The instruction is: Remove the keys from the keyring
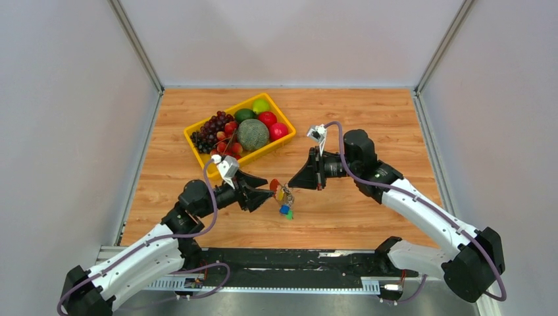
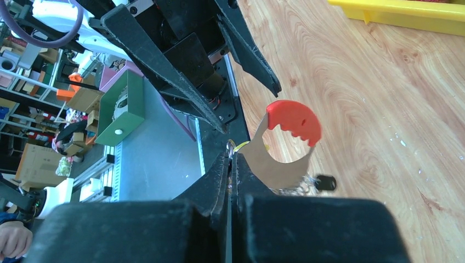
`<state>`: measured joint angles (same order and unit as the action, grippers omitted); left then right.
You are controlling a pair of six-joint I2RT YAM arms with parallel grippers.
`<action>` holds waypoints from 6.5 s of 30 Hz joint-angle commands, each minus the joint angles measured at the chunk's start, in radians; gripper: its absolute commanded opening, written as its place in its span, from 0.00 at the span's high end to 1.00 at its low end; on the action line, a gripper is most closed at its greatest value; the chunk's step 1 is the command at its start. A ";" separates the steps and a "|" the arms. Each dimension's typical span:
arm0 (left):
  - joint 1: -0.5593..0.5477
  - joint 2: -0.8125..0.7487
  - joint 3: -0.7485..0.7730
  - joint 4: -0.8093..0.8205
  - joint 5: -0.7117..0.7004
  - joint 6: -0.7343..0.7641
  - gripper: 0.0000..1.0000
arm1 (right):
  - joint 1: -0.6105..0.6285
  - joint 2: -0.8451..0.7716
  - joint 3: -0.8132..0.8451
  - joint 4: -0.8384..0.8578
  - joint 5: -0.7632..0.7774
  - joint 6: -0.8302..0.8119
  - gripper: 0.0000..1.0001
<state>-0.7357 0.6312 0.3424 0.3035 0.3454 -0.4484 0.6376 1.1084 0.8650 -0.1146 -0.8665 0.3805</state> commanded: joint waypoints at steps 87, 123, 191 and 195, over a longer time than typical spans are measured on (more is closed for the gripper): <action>-0.271 0.018 0.267 -0.347 -0.317 0.442 1.00 | 0.047 -0.124 -0.045 -0.034 0.094 0.014 0.48; -0.292 0.171 0.672 -0.837 -0.132 0.731 1.00 | 0.063 -0.234 -0.152 0.212 0.220 0.047 0.38; -0.309 0.060 0.617 -0.720 -0.095 0.707 1.00 | 0.325 -0.156 -0.049 0.223 0.259 -0.066 0.56; -0.307 0.064 0.612 -0.711 -0.091 0.701 1.00 | 0.325 -0.154 -0.038 0.228 0.257 -0.065 0.59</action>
<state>-1.0447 0.7021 0.9562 -0.4805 0.2283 0.2741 0.9592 0.9581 0.7734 0.0902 -0.5892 0.3115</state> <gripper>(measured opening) 0.018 0.426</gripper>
